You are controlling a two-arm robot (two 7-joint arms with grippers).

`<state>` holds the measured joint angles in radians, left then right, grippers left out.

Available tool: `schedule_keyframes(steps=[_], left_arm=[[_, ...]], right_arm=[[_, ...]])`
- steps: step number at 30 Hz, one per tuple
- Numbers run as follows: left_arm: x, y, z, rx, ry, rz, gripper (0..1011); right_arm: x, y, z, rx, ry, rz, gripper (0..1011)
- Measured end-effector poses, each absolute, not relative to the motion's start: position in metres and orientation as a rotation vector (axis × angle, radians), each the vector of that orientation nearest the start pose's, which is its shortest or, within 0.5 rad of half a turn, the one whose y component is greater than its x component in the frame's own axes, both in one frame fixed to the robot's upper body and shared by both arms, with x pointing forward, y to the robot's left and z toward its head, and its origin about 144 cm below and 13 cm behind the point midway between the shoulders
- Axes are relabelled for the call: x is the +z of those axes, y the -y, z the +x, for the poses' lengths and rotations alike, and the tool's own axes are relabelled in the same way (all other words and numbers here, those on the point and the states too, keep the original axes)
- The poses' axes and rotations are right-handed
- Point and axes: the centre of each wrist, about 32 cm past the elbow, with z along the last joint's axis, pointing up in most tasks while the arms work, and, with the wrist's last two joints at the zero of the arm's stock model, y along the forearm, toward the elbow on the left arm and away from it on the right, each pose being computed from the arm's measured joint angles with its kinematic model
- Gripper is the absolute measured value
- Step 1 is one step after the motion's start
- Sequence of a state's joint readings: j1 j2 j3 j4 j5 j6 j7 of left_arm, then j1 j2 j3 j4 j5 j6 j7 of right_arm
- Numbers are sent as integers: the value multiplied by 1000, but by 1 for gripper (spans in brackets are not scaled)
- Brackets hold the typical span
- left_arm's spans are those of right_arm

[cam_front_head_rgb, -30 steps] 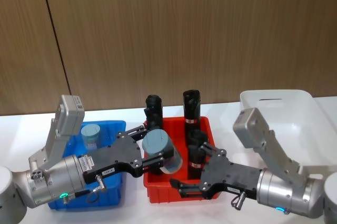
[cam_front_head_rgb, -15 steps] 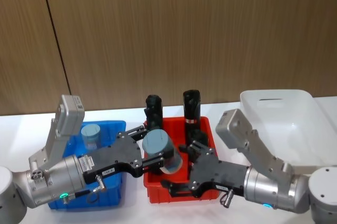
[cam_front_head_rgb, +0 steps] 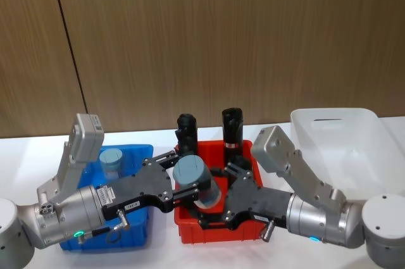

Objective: Pick the cotton swabs from the blue box and place them into the white box.

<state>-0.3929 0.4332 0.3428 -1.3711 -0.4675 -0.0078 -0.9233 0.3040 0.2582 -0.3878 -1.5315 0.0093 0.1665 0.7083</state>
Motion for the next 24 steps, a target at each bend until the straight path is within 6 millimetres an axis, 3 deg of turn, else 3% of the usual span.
schedule_keyframes(steps=[7,14,18,24], left_arm=[[1212,-282,553,431,83,17,669],[1212,-282,553,431,83,17,669],[1212,-282,553,431,83,17,669],[1212,-282,553,431,83,17,669]], right_arm=[[1214,186,523,-548,189,-293,997],[1215,186,524,-548,191,-294,836],[1215,186,523,-546,191,-296,686],[1215,187,523,-544,190,-295,644]])
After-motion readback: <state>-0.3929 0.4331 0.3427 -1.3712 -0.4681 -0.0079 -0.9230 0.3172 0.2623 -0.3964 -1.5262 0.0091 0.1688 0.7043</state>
